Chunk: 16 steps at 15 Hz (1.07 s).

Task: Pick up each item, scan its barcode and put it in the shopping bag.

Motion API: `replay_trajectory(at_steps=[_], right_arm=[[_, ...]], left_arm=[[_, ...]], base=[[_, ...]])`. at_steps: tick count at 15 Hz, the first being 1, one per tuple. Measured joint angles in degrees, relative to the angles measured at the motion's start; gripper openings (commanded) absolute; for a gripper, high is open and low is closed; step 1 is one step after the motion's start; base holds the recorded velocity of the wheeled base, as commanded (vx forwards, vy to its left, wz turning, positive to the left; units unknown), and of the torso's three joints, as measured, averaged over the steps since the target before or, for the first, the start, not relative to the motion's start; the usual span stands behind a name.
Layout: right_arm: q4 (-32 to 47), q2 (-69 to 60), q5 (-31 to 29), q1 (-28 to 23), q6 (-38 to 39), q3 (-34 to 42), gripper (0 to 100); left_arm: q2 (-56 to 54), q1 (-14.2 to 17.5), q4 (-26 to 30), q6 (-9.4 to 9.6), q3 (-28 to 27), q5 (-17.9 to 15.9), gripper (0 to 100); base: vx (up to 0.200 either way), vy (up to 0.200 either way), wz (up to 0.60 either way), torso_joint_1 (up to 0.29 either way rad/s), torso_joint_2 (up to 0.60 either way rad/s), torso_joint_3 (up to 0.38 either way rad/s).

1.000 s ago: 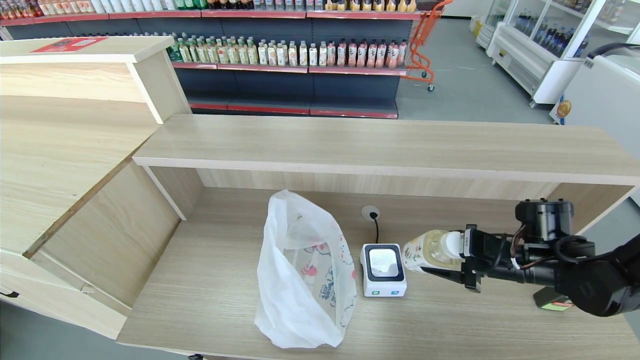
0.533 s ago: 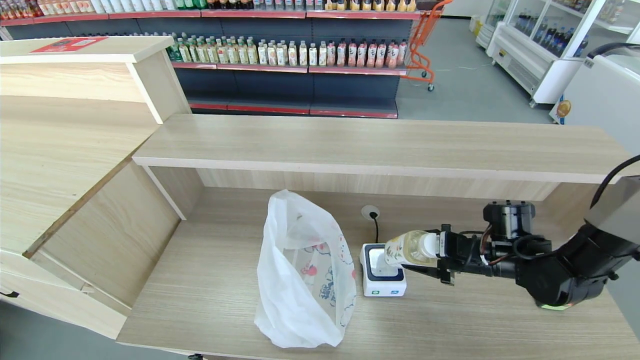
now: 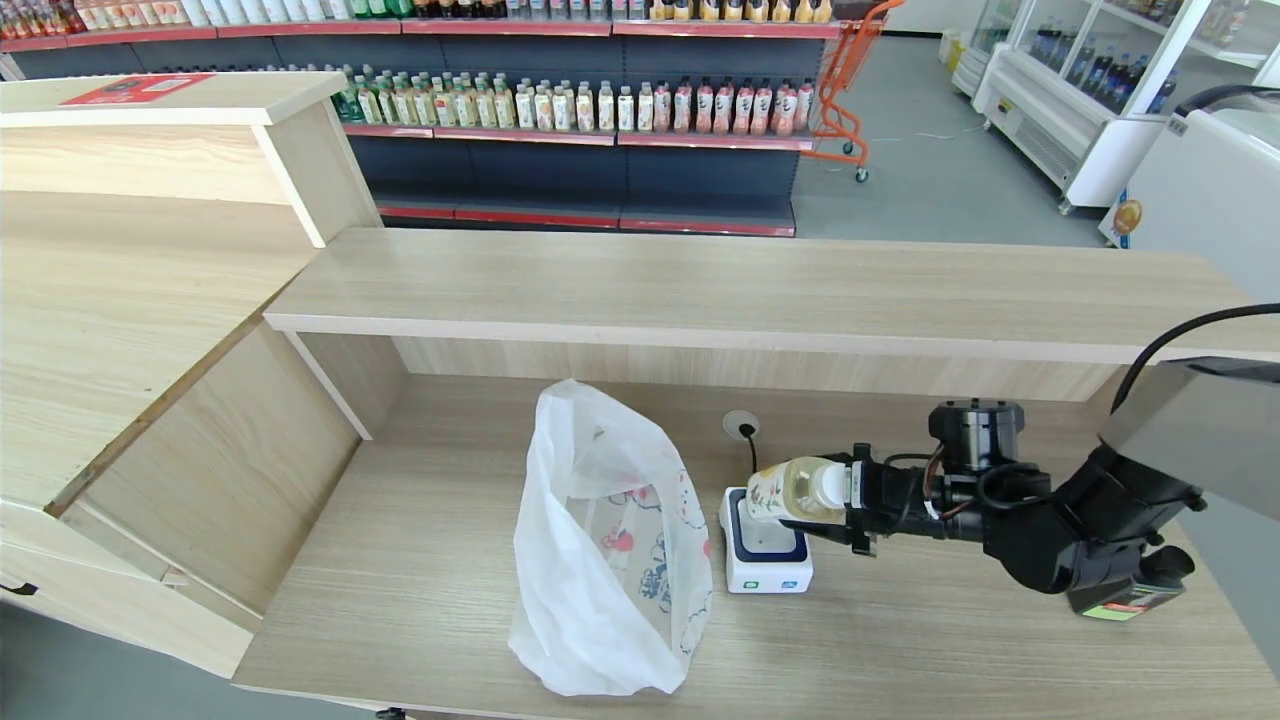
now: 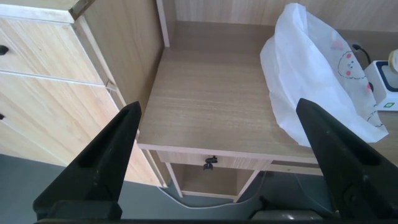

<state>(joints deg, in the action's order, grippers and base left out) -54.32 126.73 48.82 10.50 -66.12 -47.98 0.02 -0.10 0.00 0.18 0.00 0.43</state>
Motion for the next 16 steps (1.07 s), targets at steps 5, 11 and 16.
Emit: replay_trajectory(at_steps=[5,11,16], right_arm=[[-0.1,0.8,0.4,-0.4,-0.9,-1.0,0],[0.0,1.7,1.2,-0.8,-1.2,-1.1,0],[0.7,-0.9,0.7,-0.9,4.6,-0.3,0]], left_arm=[[0.0,0.0,0.0,0.00,0.0,0.0,100],[0.0,0.0,0.0,0.00,0.0,0.0,100],[0.0,0.0,0.0,0.00,0.0,0.0,100]], base=[[0.000,0.000,0.00,0.000,0.00,0.000],[0.000,0.000,0.00,0.000,0.00,0.000],[0.000,0.000,0.00,0.000,0.00,0.000]])
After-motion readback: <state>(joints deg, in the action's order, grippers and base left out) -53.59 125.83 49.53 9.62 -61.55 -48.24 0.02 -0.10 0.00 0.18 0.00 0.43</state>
